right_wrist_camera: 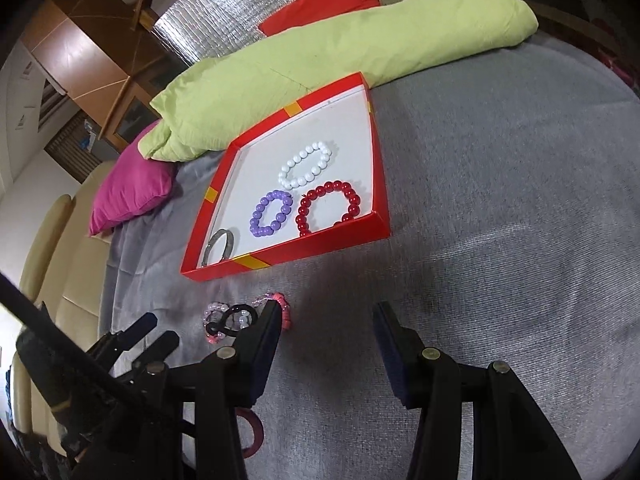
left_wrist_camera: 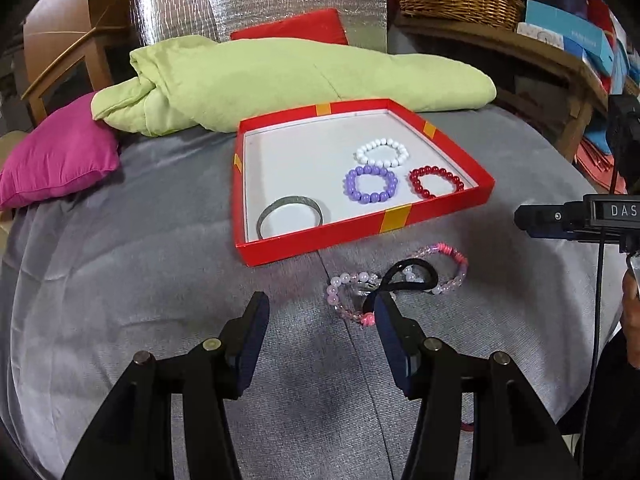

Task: Organize jewelry
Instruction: 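Grasp the thin maroon bangle with the right tool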

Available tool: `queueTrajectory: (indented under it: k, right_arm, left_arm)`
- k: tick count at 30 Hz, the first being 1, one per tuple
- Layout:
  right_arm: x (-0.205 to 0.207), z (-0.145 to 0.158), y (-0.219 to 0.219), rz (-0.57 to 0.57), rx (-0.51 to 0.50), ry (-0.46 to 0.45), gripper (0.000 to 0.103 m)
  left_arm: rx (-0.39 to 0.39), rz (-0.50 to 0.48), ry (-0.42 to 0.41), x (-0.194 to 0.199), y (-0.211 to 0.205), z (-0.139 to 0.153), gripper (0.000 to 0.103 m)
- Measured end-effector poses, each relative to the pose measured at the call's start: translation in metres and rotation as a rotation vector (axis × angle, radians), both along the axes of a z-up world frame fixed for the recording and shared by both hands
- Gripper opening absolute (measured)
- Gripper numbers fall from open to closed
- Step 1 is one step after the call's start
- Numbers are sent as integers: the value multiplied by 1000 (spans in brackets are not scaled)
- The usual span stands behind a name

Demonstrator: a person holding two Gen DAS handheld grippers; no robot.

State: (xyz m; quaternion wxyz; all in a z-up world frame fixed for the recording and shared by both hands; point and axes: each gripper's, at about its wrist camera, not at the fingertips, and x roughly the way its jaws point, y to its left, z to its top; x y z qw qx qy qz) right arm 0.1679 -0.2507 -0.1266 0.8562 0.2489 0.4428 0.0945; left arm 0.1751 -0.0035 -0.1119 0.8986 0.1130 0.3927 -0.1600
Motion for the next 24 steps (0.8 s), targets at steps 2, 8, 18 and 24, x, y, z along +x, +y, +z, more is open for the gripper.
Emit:
queueTrajectory:
  k: [2, 8, 18, 24]
  right_arm:
    - [2, -2, 5, 20, -5, 11, 52]
    - [5, -8, 28, 129, -31, 49, 52]
    - [-18, -16, 98, 536, -143, 73, 52]
    - [-32, -23, 112, 590, -272, 28, 30]
  left_arm:
    - [2, 3, 7, 2, 0, -1, 56]
    - [21, 10, 16, 7, 2, -3, 56]
    - [-5, 127, 41, 32, 34, -1, 56]
    - [-20, 76, 47, 32, 27, -1, 56]
